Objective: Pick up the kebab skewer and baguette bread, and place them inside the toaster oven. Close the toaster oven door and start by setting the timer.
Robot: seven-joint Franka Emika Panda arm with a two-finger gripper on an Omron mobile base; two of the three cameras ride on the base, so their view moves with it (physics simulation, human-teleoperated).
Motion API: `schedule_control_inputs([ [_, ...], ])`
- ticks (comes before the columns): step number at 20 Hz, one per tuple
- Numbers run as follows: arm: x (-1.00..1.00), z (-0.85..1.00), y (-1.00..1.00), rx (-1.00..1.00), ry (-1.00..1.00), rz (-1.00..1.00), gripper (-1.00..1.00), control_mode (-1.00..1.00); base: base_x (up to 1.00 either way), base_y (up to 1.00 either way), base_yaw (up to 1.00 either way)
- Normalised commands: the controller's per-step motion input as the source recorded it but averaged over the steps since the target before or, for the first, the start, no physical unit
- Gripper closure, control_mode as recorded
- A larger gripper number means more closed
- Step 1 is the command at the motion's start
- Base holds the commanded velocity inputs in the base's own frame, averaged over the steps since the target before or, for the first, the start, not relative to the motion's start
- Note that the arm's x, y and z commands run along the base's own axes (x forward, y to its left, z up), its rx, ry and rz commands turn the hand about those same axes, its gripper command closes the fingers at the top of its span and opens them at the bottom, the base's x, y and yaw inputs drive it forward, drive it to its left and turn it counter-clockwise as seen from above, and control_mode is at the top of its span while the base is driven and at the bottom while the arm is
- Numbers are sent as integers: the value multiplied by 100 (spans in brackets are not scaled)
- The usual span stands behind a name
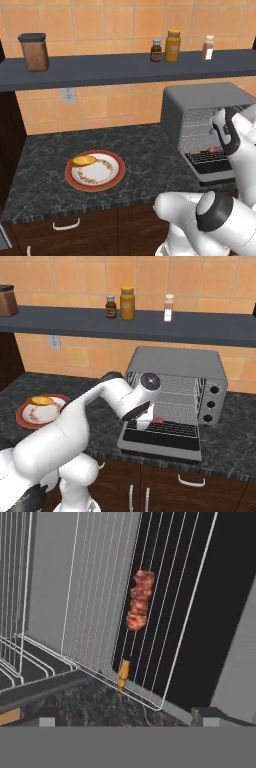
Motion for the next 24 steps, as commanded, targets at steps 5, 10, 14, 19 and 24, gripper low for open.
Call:
schedule_control_inputs([
  [5,-46,31,100,-26,0,42,-100,-100,0,0,0],
  [10,-36,24,100,-27,0,59,-100,-100,0,0,0],
  [14,-11,16,100,-23,0,62,-100,-100,0,0,0],
  [19,-7,2,80,-16,-1,78,-100,-100,0,0,0],
  [24,9,0,66,-19,-9,74,-100,-100,0,0,0],
])
